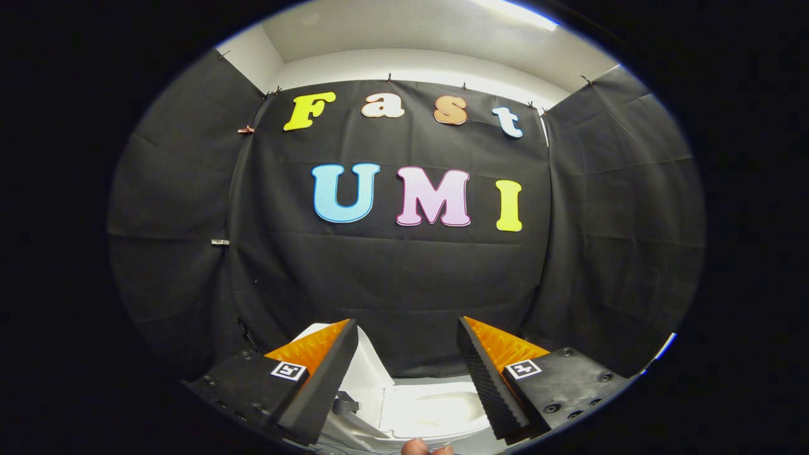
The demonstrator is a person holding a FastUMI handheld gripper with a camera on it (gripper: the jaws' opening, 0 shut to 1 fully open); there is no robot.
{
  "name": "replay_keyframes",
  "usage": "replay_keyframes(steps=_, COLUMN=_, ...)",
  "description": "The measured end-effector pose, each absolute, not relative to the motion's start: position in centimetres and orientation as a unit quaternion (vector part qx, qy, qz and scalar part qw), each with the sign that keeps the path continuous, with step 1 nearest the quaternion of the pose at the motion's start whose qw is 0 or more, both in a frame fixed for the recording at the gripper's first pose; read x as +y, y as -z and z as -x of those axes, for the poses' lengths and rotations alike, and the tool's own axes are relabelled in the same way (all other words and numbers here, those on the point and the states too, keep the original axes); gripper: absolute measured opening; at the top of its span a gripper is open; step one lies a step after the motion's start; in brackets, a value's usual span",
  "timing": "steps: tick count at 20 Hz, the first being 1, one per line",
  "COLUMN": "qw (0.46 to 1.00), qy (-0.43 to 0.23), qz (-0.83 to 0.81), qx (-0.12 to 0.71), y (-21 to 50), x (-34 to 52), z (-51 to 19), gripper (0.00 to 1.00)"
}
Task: Open the toilet lid.
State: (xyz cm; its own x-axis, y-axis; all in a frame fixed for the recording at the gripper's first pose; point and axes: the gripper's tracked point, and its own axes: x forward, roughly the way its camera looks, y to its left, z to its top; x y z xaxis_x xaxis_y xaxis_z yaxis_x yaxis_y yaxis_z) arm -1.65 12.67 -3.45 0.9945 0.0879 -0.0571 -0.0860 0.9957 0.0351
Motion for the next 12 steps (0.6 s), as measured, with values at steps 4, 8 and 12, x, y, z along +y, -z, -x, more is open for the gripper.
replay_keyframes(steps=4, qw=0.998, qy=-0.049, qz=-0.013, qx=0.036, y=3.8, x=13.2, z=1.6, gripper=0.98)
replay_keyframes(steps=8, qw=0.998, qy=-0.052, qz=-0.008, qx=0.031, y=3.5, x=13.6, z=1.6, gripper=0.98)
replay_keyframes(steps=12, qw=0.998, qy=-0.054, qz=-0.001, qx=0.030, y=3.4, x=13.8, z=1.6, gripper=0.98)
